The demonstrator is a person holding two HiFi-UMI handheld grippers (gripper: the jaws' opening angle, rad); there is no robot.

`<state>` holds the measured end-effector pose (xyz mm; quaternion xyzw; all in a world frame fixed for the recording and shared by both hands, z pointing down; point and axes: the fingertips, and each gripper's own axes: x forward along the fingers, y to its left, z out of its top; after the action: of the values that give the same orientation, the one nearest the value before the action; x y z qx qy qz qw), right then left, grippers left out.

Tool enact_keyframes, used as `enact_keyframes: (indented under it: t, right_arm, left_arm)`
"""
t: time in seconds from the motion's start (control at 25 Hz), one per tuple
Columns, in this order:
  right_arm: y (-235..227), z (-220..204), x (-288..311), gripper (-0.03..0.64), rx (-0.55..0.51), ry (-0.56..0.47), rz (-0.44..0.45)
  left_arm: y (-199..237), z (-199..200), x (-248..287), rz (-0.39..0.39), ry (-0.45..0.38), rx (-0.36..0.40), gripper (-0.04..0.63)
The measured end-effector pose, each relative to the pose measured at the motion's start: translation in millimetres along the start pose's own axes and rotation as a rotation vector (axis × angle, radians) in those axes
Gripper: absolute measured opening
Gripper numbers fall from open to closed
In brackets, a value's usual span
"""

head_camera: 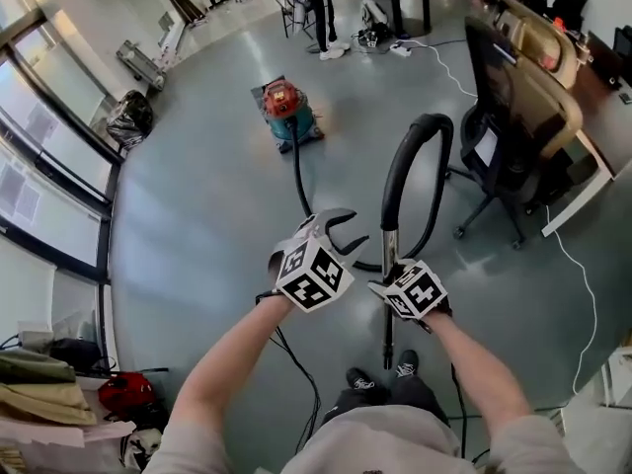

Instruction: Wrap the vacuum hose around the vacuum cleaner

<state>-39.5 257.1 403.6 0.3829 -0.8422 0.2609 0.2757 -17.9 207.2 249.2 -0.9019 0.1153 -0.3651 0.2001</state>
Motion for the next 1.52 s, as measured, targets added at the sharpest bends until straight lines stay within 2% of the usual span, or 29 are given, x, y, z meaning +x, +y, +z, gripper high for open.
enact_keyframes:
  t: [0.12, 0.24, 0.4, 0.48, 0.6, 0.8, 1.16, 1.28, 1.52]
  right_arm:
    - [-14, -17, -25, 0.201, -0.038, 0.036, 0.007]
    - [-22, -30, -44, 0.201, -0.089, 0.079, 0.018]
    - [-28, -48, -58, 0.201, -0.184, 0.155, 0.042]
    - [-28, -57, -61, 0.201, -0.235, 0.202, 0.054]
    - [-24, -66, -60, 0.201, -0.300, 0.270, 0.086]
    - [-17, -66, -50, 0.199, -0.357, 0.342, 0.121]
    - [7, -61, -16, 0.198, -0.462, 0.422, 0.169]
    - [19, -58, -4, 0.198, -0.492, 0.434, 0.190]
    - [46, -58, 17, 0.196, -0.515, 0.455, 0.222]
  left_arm:
    - [-2, 48, 10, -0.024, -0.028, 0.120, 0.183]
    - [-2, 82, 15, -0.079, -0.033, 0.175, 0.234]
    - [-2, 90, 19, -0.171, 0.059, 0.289, 0.275]
    - [-2, 83, 20, -0.190, 0.101, 0.357, 0.281]
    - [-2, 67, 16, -0.171, 0.139, 0.458, 0.293]
    - [1, 29, 5, -0.205, 0.216, 0.577, 0.305]
    - [12, -20, -22, -0.218, 0.253, 0.645, 0.308]
    - [9, -36, -27, -0.266, 0.269, 0.675, 0.308]
    - [-23, -83, -29, -0.433, 0.330, 0.774, 0.311]
